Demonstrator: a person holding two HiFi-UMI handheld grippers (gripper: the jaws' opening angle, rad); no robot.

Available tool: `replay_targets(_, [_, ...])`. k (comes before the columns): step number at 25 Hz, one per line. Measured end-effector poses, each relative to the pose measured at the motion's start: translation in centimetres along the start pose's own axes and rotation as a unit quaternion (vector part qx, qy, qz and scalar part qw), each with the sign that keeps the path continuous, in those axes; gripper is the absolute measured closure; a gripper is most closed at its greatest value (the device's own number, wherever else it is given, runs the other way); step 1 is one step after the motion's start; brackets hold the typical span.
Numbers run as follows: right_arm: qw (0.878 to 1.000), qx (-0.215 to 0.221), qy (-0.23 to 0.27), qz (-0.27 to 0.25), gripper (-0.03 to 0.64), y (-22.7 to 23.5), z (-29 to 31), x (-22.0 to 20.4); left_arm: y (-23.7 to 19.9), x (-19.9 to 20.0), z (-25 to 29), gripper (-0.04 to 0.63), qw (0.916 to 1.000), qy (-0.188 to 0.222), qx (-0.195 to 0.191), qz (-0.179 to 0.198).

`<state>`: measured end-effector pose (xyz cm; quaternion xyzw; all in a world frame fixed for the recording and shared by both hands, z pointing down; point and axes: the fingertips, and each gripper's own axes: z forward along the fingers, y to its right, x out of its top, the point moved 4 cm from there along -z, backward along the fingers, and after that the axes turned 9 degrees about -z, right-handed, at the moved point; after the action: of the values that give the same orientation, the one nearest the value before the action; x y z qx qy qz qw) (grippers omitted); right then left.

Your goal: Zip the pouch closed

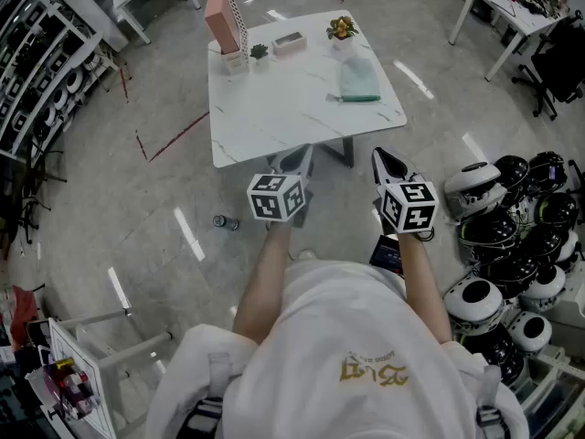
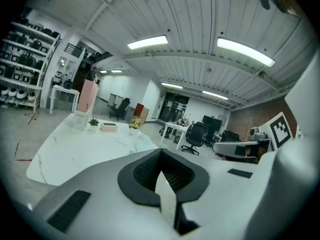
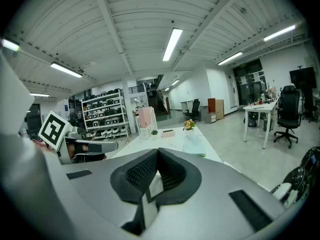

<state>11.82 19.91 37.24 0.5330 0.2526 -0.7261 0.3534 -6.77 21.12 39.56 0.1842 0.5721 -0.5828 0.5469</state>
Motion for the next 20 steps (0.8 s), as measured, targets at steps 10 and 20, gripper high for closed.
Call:
replay_targets(10, [1.000, 0.003, 0.004, 0.003, 0.604, 1.6, -2.2, -1.0, 2.0, -1.1, 0.8, 0.577, 0.9999, 0.004, 0.009, -0.005])
replay_targets(20, [0.998, 0.001, -0.017, 0.052, 0.479, 5.0, -3.7, -4.2, 3.5, -3.7, 1.7, 0.451, 0.9995, 0.000, 0.027, -0.018])
